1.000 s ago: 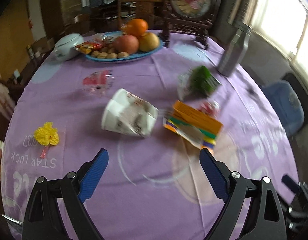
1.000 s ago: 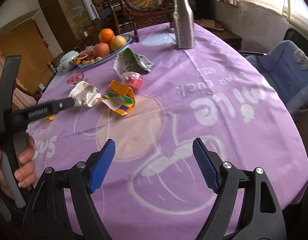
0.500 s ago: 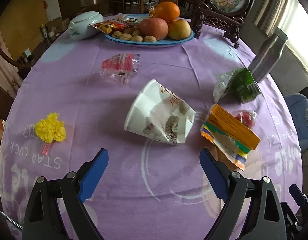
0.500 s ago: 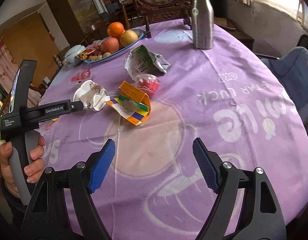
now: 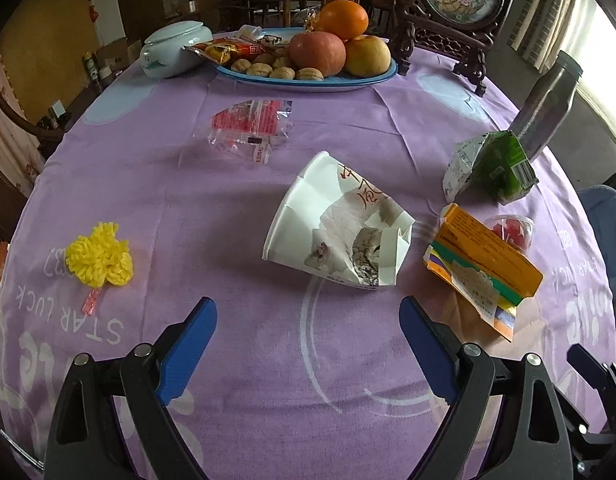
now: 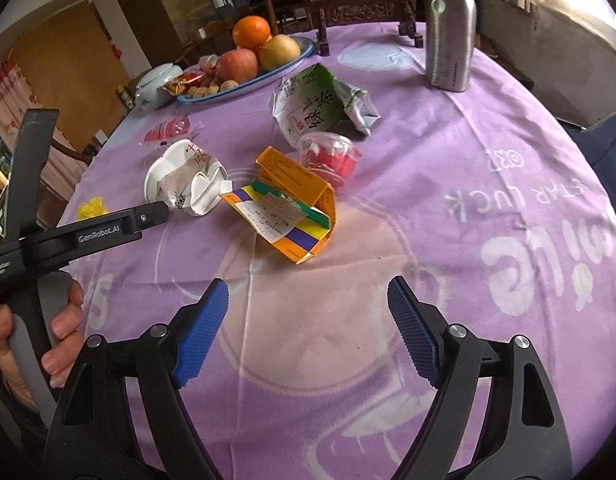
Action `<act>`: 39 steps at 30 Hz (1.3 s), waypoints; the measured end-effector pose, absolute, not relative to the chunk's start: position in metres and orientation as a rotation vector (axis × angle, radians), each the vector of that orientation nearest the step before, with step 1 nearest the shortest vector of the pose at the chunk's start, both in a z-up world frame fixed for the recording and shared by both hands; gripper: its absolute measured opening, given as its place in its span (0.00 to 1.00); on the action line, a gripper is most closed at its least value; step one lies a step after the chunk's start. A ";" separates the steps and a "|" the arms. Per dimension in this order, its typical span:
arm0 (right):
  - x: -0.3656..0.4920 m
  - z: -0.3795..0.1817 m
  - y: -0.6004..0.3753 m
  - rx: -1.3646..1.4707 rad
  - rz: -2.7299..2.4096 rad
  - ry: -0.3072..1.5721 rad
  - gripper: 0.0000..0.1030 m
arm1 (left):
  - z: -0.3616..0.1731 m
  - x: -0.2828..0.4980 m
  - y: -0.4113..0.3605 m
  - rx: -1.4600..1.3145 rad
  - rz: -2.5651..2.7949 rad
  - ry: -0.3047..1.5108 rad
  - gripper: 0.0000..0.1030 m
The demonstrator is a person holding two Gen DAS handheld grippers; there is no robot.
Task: Collect trash
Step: 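Move the right gripper toward the orange-and-yellow snack box, then grasp the orange-and-yellow snack box with the right gripper and lift it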
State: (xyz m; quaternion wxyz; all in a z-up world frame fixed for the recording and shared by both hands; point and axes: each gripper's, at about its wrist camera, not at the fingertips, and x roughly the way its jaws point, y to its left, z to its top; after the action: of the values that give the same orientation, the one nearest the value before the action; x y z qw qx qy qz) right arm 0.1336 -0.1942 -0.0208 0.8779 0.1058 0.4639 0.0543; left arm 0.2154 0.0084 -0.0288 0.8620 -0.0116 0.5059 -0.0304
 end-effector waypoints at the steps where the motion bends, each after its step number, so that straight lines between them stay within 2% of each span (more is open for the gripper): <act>1: 0.135 -0.022 -0.193 0.218 0.118 0.970 0.77 | -0.029 0.215 0.008 -0.023 -0.062 1.061 0.88; 21: 0.155 -0.024 -0.193 0.164 0.120 0.980 0.78 | -0.035 0.226 0.024 -0.048 0.006 1.083 0.88; 39: 0.220 -0.045 -0.180 0.112 0.138 1.006 0.78 | -0.045 0.233 0.027 -0.051 0.031 1.118 0.88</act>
State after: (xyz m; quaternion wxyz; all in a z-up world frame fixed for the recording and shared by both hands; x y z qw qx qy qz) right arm 0.2196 -0.1803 -0.0450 0.8724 0.0537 0.4813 0.0662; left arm 0.2329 0.0271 -0.0452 0.8473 -0.0243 0.5303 0.0147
